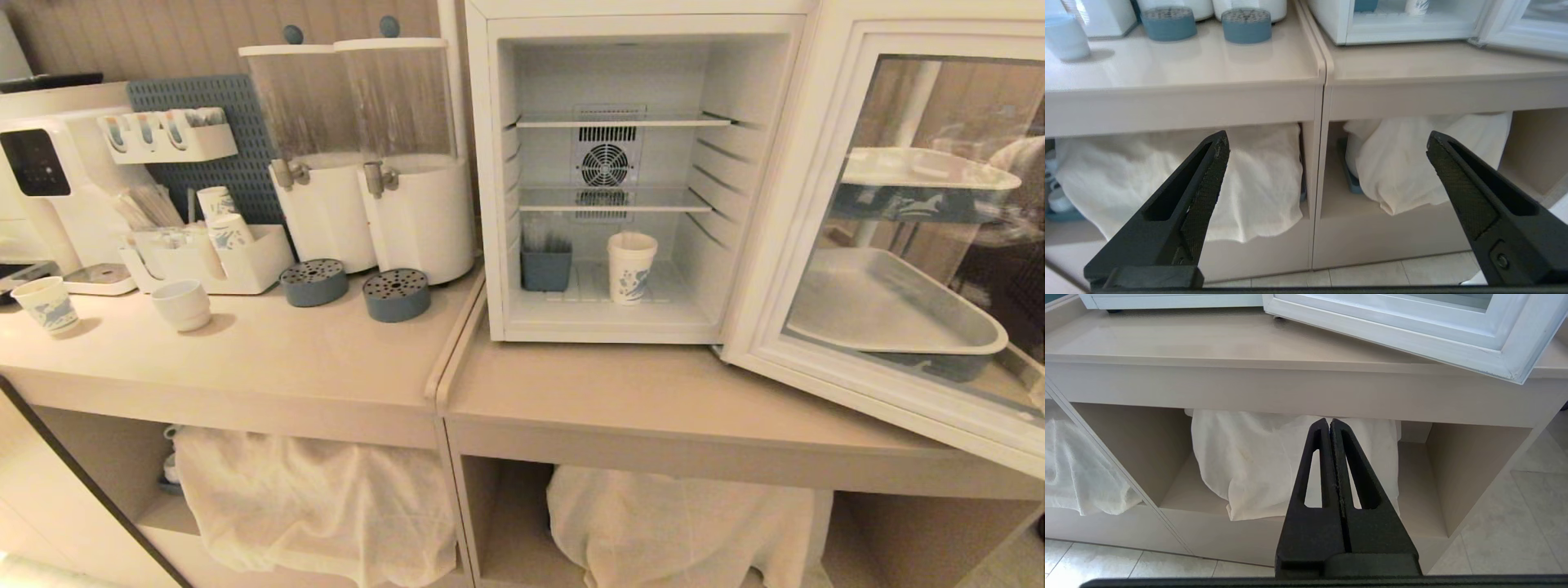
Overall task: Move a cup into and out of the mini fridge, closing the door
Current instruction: Take the paper cup out of the freezer
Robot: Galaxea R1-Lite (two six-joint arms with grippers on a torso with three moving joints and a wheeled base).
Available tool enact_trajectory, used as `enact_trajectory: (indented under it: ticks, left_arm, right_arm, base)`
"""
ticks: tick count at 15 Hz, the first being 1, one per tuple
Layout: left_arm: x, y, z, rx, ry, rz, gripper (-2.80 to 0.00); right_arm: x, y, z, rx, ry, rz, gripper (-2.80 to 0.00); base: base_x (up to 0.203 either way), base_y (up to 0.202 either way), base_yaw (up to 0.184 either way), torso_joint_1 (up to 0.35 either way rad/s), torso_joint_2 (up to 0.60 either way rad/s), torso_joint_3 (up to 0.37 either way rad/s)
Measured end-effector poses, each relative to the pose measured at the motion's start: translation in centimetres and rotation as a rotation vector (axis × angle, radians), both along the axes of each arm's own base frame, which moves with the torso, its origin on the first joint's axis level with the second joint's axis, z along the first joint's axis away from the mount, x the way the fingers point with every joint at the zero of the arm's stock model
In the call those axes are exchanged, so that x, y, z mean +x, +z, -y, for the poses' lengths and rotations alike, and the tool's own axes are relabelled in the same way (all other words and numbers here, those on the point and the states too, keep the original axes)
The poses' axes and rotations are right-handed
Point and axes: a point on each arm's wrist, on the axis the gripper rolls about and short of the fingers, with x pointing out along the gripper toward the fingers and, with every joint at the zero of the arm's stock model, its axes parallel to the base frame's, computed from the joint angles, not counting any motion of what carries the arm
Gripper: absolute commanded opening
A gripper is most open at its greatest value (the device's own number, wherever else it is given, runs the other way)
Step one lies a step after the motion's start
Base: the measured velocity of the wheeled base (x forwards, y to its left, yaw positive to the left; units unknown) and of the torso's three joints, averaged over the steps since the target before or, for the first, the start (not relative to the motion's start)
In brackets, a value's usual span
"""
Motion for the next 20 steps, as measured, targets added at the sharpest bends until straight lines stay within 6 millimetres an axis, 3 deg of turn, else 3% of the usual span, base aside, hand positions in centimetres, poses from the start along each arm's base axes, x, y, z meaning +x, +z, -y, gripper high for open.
enact_trajectory:
  ticks: [5,9,13,20]
  left_arm:
    - [1.6,-1.1,-0.1,0.023,0.051,0.06,-2.8]
    - [3.5,-4.0,-0.2,0.032,0.067,0.071,-2.8]
    - [4.2,-5.3,-0.6,0.029,0.245,0.055,-2.8]
    - [4.3,-5.6,-0.6,0.014,0.273,0.055,-2.8]
  right_arm:
    - [0.0,0.0,0.0,0.0,0.0,0.0,-2.8]
    - [0.0,0.0,0.0,0.0,0.001,0.001,-2.8]
    - [0.0,0.0,0.0,0.0,0.002,0.001,-2.8]
    - [0.0,0.0,0.0,0.001,0.002,0.001,-2.8]
  base:
    - [0.0,0.0,0.0,0.0,0.0,0.0]
    - [0.0,0.0,0.0,0.0,0.0,0.0]
    - [0.0,0.0,0.0,0.0,0.0,0.0]
    - [0.0,0.0,0.0,0.0,0.0,0.0]
